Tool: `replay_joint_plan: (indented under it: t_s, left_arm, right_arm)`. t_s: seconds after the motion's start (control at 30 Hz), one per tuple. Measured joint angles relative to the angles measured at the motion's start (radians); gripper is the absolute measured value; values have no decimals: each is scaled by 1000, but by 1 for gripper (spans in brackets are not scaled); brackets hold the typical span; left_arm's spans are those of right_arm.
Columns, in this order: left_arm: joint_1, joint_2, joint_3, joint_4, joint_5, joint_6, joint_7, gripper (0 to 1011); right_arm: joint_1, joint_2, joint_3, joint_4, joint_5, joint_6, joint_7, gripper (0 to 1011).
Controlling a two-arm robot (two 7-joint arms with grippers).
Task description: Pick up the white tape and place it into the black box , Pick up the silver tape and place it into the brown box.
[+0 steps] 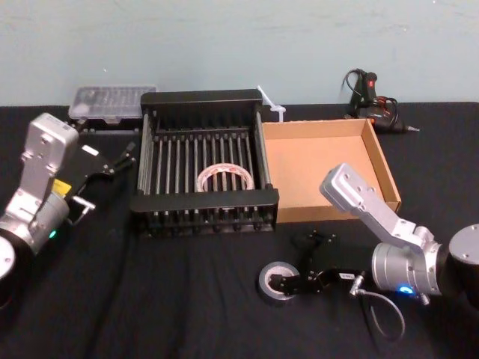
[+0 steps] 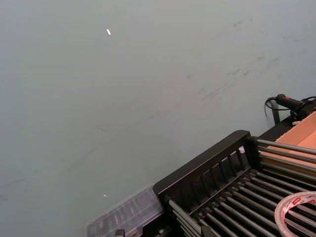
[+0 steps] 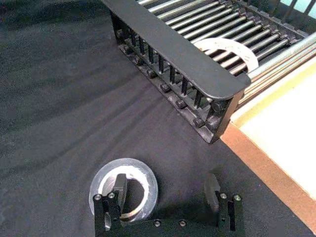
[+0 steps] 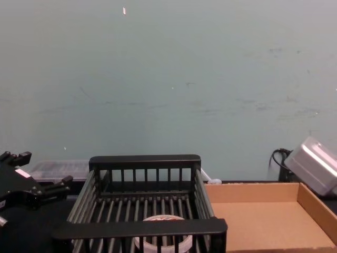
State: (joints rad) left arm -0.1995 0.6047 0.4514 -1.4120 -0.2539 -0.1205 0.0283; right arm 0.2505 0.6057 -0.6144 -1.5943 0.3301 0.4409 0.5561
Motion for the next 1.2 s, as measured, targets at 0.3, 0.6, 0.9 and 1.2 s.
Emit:
replay_joint_plan:
  t_s: [0.3,0.6,0.9,1.2]
  left_arm:
    - [0,0,0,0,0,0,0,1001]
    - [0,0,0,0,0,0,0,1001]
    - [0,0,0,0,0,0,0,1002]
    - [0,0,0,0,0,0,0,1001]
  right_arm:
    - [0,-4,0,1,-6,2,-7,1002]
    - [-1,-3,0,1,-6,2,-5,1002]
    - [-1,-2,0,0,-5,2,-5,811]
    - [-1,-2,0,0,-4,1,-4,509]
